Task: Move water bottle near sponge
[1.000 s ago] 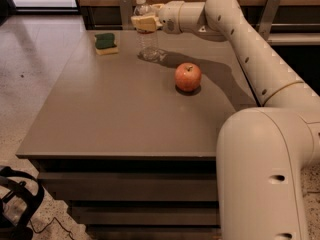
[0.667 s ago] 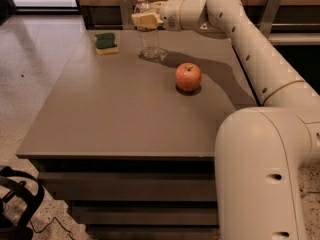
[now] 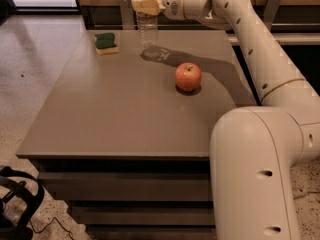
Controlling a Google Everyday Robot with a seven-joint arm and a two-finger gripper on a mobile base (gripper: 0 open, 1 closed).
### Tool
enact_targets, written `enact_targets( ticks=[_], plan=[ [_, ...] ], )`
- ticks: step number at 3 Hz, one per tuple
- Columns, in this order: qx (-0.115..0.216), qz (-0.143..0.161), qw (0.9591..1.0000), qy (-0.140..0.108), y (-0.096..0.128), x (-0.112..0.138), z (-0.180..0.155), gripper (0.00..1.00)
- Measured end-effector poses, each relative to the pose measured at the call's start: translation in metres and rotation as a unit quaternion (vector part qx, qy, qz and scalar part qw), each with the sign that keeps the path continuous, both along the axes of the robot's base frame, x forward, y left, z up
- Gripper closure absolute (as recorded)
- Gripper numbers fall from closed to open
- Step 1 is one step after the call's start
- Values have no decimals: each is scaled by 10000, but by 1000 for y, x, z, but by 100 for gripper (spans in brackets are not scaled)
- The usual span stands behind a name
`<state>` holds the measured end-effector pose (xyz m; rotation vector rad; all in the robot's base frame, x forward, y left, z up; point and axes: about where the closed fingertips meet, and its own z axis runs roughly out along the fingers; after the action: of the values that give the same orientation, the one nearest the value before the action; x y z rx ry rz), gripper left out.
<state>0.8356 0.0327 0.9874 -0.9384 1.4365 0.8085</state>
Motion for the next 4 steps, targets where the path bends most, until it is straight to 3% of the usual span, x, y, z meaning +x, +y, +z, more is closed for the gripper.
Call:
enact_targets(
  ticks=[2,4],
  plan=[
    [73,-96,9999,11,11,6,-2,100],
    [87,-310,9992,-243,11,10,-12,100]
  ],
)
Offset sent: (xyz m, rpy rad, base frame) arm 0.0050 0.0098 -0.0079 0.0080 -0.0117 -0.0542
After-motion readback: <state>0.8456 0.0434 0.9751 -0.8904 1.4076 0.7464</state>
